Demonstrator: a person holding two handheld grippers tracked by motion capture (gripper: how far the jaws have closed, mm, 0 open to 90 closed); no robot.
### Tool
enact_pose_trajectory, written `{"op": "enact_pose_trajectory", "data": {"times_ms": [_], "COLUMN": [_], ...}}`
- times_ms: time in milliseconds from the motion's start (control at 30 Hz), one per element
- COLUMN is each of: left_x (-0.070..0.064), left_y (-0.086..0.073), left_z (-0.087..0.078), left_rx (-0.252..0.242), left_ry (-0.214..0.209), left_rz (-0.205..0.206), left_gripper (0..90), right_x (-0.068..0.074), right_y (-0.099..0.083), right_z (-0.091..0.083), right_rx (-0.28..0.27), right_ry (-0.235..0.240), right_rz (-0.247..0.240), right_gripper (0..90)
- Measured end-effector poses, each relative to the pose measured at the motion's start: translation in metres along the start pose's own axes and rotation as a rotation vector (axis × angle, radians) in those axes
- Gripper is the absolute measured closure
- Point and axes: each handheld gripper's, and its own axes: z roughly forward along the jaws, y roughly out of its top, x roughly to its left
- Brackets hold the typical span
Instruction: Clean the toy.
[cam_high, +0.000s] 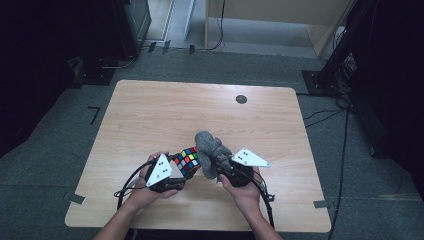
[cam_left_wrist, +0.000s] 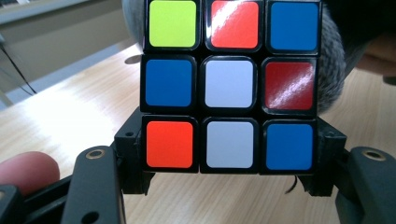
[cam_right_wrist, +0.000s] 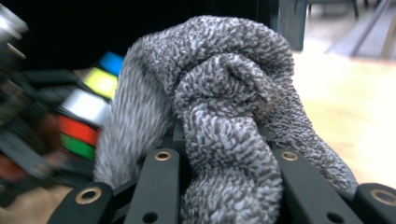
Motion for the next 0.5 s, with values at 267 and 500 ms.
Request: {"op": "enact_pose_trajectory", "data": {"times_ms": [267,500], "left_x": [-0.005,0.0], "left_y": [0.004,0.003], "left_z": [-0.002,-0.001], "left_rx": [-0.013,-0.003], "left_ry": [-0.022,-0.028], "left_rz": [0.025,-0.003], "left_gripper": [34.4,34.5], "right_x": [0.021,-0.005], "right_y": [0.004,-0.002], "right_z": [0.001,0.002], "right_rx": [-0.03,0.023], "right_ry": [0.076,-0.009], "right_rz": [-0.063,0.008], "right_gripper": [72.5,72.5]}}
